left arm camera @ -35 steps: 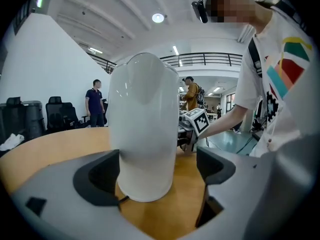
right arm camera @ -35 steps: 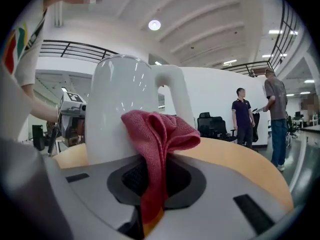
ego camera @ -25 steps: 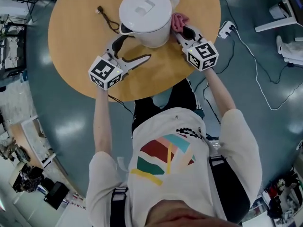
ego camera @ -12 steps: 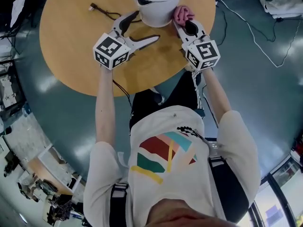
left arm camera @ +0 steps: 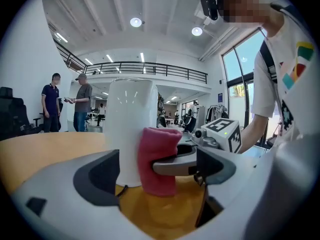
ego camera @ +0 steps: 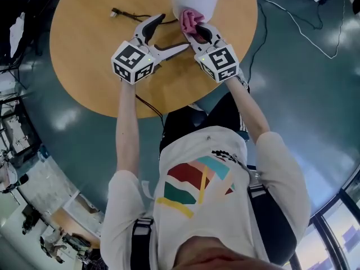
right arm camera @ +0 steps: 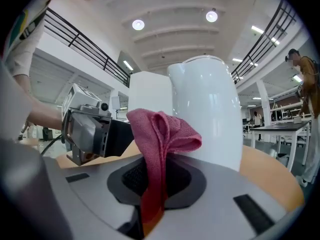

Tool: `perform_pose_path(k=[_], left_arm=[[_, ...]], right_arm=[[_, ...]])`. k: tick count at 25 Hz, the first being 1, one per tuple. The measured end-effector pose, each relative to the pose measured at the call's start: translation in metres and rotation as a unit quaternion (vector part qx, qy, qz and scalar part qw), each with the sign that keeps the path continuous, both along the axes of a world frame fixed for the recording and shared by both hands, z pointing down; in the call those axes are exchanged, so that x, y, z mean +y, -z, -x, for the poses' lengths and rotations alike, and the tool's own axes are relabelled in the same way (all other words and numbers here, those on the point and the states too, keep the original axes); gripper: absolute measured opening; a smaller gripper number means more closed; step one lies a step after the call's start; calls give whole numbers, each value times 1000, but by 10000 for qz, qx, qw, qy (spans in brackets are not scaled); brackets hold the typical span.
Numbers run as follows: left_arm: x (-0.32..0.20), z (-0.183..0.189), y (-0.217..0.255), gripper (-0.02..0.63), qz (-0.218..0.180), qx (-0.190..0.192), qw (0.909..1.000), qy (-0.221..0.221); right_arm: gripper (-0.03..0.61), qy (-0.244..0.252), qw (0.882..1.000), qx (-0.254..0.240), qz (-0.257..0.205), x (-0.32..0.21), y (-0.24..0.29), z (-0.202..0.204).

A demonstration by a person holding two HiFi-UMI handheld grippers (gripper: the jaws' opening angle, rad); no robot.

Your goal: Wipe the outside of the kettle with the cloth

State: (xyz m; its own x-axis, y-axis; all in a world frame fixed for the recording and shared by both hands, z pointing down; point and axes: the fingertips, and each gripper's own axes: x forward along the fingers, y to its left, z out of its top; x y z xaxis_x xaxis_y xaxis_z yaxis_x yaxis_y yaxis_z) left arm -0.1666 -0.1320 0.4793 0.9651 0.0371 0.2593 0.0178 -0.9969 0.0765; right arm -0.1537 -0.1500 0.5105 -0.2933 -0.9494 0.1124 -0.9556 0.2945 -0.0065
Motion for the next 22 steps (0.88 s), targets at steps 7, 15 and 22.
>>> perform_pose_path(k=[7,15,22], left_arm=[[2,27,5,514,213,327,9982,447],[10,15,79,513,380,856,9854,1424],[6,-29,77,512,515,924,9453,3086]], right_arm=[[48,176,9998,-70,85,11,2,19],[48,1063,9939,103,279,37,85,-15],[48,2288,9726,-264,326,30,101,-95]])
